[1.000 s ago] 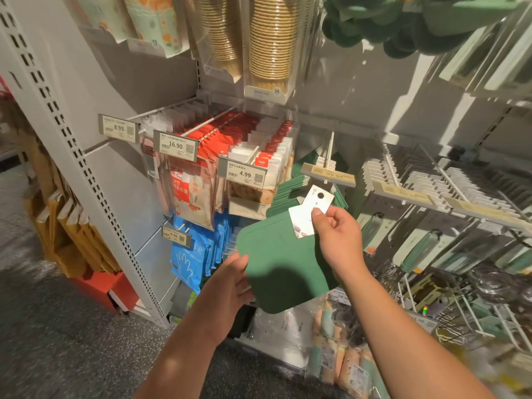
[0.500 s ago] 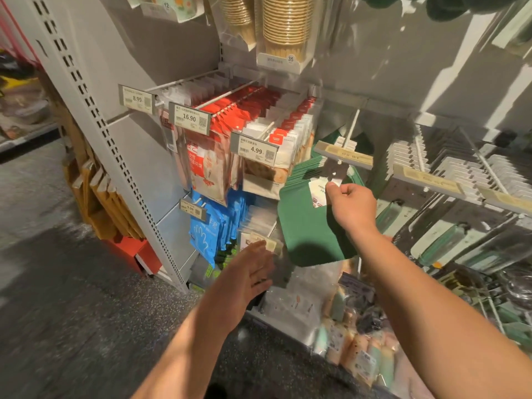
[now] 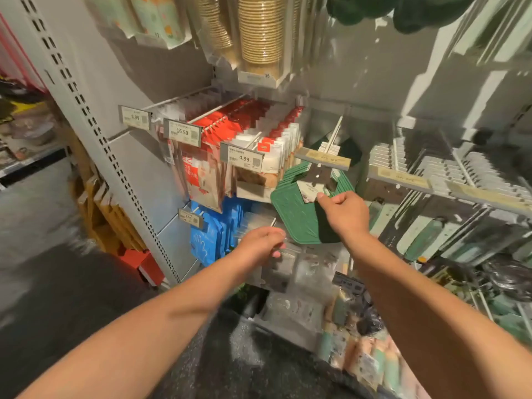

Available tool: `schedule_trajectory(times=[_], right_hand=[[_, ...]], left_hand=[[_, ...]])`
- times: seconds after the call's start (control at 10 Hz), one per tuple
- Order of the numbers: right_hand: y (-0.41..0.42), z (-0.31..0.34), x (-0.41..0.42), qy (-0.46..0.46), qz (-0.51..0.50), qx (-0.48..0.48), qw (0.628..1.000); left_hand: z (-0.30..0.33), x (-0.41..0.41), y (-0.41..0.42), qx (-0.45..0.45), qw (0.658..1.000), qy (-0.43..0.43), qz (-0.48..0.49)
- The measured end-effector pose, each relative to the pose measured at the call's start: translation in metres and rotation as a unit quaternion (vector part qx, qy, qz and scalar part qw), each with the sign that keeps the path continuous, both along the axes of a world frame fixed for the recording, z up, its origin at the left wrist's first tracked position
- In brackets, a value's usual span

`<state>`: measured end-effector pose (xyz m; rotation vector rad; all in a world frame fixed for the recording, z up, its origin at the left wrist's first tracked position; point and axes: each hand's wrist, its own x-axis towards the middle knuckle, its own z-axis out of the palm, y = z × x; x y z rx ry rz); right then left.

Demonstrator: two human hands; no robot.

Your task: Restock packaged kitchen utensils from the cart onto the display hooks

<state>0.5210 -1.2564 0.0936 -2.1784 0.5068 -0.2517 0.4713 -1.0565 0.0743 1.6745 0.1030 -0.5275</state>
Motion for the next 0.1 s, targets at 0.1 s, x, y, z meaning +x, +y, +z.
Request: schedule_trajectory(times=[0.1], right_hand=[[-0.0029,-0.0044,-0.0167,-0.014,-0.027,0.045,0.999]], left_hand=[[0.0005,0.0096,0.0108,0.08,0.996,-0.023,-0.035]])
